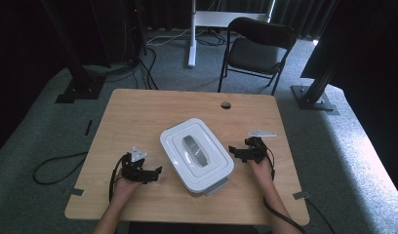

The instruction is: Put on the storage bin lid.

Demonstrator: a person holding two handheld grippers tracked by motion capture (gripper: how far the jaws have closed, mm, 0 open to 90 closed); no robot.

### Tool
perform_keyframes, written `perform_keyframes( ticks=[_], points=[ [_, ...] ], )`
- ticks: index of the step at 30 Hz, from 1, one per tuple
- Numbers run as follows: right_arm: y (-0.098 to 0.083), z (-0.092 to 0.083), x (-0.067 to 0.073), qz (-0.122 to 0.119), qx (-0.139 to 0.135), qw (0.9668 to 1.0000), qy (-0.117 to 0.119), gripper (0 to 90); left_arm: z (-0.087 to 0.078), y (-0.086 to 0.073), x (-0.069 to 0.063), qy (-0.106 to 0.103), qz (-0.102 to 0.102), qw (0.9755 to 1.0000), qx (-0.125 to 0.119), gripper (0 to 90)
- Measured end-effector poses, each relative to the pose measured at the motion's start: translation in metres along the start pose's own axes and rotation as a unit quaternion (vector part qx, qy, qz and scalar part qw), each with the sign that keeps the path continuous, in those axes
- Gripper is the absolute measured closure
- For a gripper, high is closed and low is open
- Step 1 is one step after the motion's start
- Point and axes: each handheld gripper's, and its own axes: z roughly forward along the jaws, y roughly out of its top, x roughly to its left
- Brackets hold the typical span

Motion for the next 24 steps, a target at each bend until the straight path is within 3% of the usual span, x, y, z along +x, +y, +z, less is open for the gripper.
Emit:
perform_keyframes(
  ticks=[5,10,13,16,20,22,24],
  points=[
    [-0.003,0.007,0.007,-0.010,0.015,0.9997,0.016,11.7,0.008,0.008,-0.010,-0.010,0.006,0.9999,-0.004,1.1],
    [-0.006,0.008,0.014,-0.024,0.008,0.9990,0.038,11.7,0.014,0.016,-0.018,-0.020,0.016,0.9997,-0.006,1.1],
    [-0.007,0.008,0.017,-0.030,0.010,0.9979,0.057,11.7,0.015,0.021,-0.021,-0.010,0.027,0.9996,-0.004,1.1],
    [-0.008,0.008,0.022,-0.040,0.012,0.9966,0.070,11.7,0.017,0.024,-0.020,-0.010,0.022,0.9997,-0.006,1.1],
    [-0.008,0.008,0.029,-0.061,0.023,0.9930,0.098,12.6,0.022,0.031,-0.022,-0.005,0.030,0.9995,-0.001,1.1],
    [-0.010,0.004,0.031,-0.067,0.017,0.9939,0.086,12.6,0.025,0.034,-0.022,-0.004,0.031,0.9995,-0.001,1.1],
    [-0.011,0.002,0.029,-0.061,0.016,0.9940,0.090,12.7,0.028,0.037,-0.022,-0.006,0.031,0.9995,0.001,1.1]
  ],
)
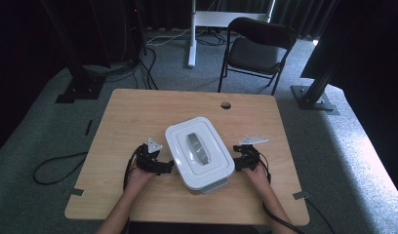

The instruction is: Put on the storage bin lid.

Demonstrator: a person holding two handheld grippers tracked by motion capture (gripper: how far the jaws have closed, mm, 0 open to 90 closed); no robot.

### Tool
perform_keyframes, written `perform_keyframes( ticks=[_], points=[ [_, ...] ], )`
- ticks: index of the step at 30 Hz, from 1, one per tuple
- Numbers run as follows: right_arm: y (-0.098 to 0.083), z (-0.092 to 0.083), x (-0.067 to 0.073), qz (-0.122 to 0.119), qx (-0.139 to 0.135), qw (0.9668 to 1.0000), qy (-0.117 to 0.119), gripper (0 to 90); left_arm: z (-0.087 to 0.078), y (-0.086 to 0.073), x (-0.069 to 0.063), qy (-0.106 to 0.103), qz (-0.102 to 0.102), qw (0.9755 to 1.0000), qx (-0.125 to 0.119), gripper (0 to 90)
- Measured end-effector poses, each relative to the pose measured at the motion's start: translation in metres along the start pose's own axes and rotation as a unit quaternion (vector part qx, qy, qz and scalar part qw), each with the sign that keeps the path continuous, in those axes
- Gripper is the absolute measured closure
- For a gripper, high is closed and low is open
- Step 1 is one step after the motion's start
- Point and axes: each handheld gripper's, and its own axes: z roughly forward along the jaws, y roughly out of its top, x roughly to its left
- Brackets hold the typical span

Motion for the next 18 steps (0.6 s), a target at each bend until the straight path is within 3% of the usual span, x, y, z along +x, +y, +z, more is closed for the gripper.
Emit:
perform_keyframes(
  ticks=[8,18],
  points=[
    [-0.010,-0.009,-0.003,0.016,-0.007,0.9998,0.010,13.5,0.015,0.017,-0.002,-0.009,0.026,0.9996,0.011,1.2],
    [-0.017,-0.019,0.002,0.018,-0.014,0.9996,0.018,14.5,0.026,0.028,0.001,-0.011,0.032,0.9993,0.013,1.2]
  ],
)
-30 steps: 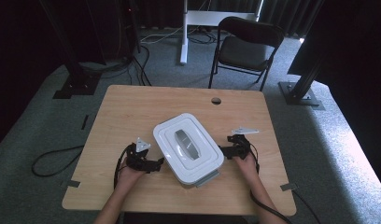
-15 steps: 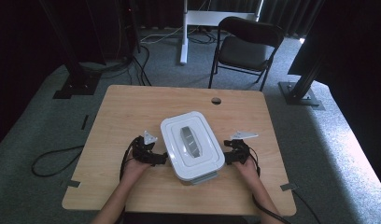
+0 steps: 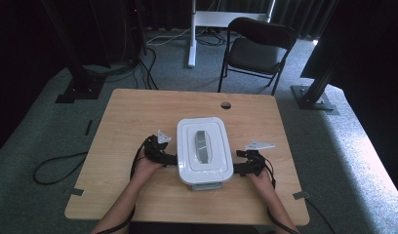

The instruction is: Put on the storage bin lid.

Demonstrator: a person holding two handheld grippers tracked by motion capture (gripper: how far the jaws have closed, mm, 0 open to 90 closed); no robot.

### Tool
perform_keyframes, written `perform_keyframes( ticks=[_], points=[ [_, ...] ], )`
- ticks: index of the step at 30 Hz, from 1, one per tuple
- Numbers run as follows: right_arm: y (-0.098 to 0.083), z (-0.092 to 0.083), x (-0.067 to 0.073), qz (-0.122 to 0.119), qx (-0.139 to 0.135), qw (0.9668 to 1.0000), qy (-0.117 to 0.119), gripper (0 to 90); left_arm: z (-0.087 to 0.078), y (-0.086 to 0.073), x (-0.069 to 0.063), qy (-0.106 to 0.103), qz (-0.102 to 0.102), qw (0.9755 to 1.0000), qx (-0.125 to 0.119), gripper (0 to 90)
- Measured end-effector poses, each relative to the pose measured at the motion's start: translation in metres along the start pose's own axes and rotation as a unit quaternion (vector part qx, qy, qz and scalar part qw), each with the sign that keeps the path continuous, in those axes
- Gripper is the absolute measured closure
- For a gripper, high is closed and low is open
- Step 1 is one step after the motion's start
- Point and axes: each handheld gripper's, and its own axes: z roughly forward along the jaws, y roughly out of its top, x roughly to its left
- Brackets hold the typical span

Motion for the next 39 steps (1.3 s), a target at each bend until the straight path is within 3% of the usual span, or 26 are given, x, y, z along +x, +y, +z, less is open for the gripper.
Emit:
perform_keyframes(
  ticks=[6,9,16,23,29,33,39],
  points=[
    [-0.001,0.002,0.012,-0.015,0.004,0.9998,0.012,13.9,0.001,-0.001,0.008,0.006,-0.010,0.9999,-0.003,1.1],
    [0.002,0.003,0.016,-0.031,0.003,0.9993,-0.018,12.3,-0.001,-0.004,0.011,-0.001,-0.014,0.9999,-0.004,1.1],
    [-0.001,-0.001,0.009,-0.024,-0.012,0.9972,-0.069,12.2,-0.006,-0.016,0.015,-0.002,-0.023,0.9997,-0.009,1.1],
    [-0.005,-0.008,0.005,-0.020,-0.020,0.9954,-0.091,12.3,-0.013,-0.028,0.017,-0.010,-0.027,0.9994,-0.022,1.1],
    [-0.007,-0.015,0.001,-0.006,-0.039,0.9954,-0.087,12.2,-0.020,-0.035,0.017,-0.009,-0.025,0.9992,-0.029,1.1],
    [-0.009,-0.019,0.000,-0.014,-0.041,0.9932,-0.108,11.7,-0.025,-0.040,0.017,-0.010,-0.021,0.9994,-0.027,1.1],
    [-0.015,-0.028,-0.004,-0.007,-0.050,0.9919,-0.116,11.7,-0.031,-0.050,0.022,-0.003,-0.023,0.9993,-0.028,1.1]
  ],
)
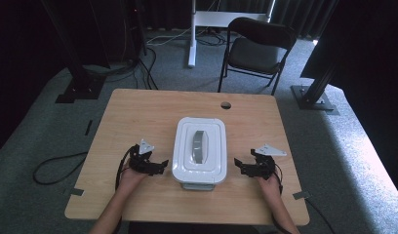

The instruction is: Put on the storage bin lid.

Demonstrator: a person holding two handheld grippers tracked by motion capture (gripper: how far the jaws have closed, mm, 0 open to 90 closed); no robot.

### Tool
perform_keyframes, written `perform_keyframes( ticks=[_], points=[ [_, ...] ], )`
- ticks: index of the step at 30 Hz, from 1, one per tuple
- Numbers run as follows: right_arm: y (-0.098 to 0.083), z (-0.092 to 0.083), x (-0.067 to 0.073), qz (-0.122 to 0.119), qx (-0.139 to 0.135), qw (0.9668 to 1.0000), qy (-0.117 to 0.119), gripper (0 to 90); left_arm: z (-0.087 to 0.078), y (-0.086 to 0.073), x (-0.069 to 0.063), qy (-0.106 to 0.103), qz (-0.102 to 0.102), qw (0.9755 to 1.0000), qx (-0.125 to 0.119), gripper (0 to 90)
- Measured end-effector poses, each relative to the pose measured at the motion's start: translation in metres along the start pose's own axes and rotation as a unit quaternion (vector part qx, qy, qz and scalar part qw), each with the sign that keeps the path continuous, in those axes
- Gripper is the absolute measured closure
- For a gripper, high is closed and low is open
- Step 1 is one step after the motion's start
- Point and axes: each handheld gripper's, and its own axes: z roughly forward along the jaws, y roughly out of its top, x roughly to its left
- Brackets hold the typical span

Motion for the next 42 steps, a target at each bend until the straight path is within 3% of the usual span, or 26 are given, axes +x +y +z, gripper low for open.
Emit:
perform_keyframes(
  ticks=[8,11,22,34,42],
  points=[
    [-0.009,-0.008,-0.009,0.007,0.004,0.9998,-0.019,11.7,-0.007,-0.011,0.005,0.012,0.002,0.9999,0.006,1.1],
    [-0.015,-0.011,-0.013,0.013,0.010,0.9995,-0.025,11.8,-0.012,-0.015,0.007,0.026,0.005,0.9996,0.006,1.1],
    [-0.027,-0.022,-0.017,0.026,0.018,0.9990,-0.030,11.7,-0.028,-0.026,0.020,0.036,-0.026,0.9990,-0.008,1.1],
    [-0.039,-0.044,-0.029,0.049,0.010,0.9973,-0.053,11.7,-0.044,-0.044,0.037,0.056,-0.049,0.9972,0.002,1.1],
    [-0.044,-0.051,-0.037,0.069,0.011,0.9932,-0.093,11.8,-0.057,-0.057,0.047,0.072,-0.070,0.9950,0.003,1.1]
  ],
)
